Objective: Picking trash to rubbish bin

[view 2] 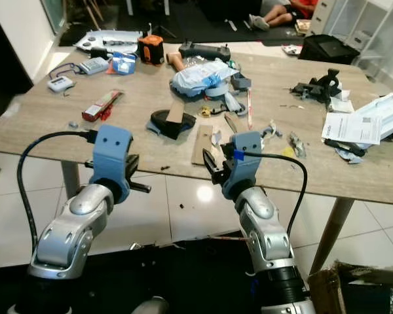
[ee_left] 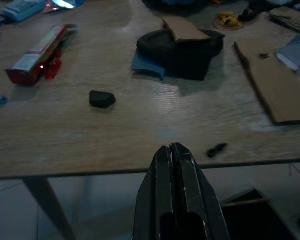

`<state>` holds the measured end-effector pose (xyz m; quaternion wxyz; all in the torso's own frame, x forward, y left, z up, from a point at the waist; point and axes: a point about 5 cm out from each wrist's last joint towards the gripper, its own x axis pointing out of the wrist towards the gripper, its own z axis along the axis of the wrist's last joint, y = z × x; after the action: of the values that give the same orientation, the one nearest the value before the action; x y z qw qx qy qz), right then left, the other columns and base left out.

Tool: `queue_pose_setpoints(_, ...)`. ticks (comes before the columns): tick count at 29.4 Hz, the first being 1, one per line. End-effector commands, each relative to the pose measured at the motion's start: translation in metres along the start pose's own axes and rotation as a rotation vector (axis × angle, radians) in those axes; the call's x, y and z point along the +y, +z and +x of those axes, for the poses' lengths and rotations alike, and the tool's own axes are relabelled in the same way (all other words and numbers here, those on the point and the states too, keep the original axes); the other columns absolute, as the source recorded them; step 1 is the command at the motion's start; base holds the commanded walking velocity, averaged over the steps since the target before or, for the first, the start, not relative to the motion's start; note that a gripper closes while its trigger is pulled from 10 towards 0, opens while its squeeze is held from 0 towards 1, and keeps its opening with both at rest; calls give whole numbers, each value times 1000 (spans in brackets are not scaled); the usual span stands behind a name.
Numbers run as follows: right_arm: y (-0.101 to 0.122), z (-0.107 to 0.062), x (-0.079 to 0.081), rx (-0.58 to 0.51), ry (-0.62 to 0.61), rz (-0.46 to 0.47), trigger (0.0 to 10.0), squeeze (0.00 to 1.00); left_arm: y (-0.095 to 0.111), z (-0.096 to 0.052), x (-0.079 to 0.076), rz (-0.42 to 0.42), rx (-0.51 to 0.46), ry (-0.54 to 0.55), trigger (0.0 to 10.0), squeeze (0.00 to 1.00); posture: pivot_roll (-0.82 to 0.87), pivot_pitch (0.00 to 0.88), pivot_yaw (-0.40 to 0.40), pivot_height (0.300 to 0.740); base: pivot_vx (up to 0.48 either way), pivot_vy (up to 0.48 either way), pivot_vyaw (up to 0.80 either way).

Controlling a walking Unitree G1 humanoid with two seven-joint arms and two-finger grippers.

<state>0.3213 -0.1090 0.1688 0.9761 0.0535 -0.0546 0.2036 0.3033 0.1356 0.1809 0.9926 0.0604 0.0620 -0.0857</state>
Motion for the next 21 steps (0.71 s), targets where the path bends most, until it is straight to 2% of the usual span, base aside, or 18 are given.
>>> queue_pose_setpoints(1, -2, -3, -2, 10, -12, 19, 10000, 0, -4, 0, -5, 1, 24, -26, 10000, 0, 178, 94, -24, 740, 0, 0, 0)
queue_pose_setpoints(18, -4, -4, -1, 16, -7, 25, 10000, 0, -4, -1, -3, 0, 27, -15, 10000, 0, 180, 99, -26, 740, 0, 0, 0)
queue_pose_setpoints(21, -4, -4, -1, 17, -8, 27, 10000, 0, -4, 0, -3, 51, 26, -19, 10000, 0, 179, 108, -24, 740, 0, -264, 0)
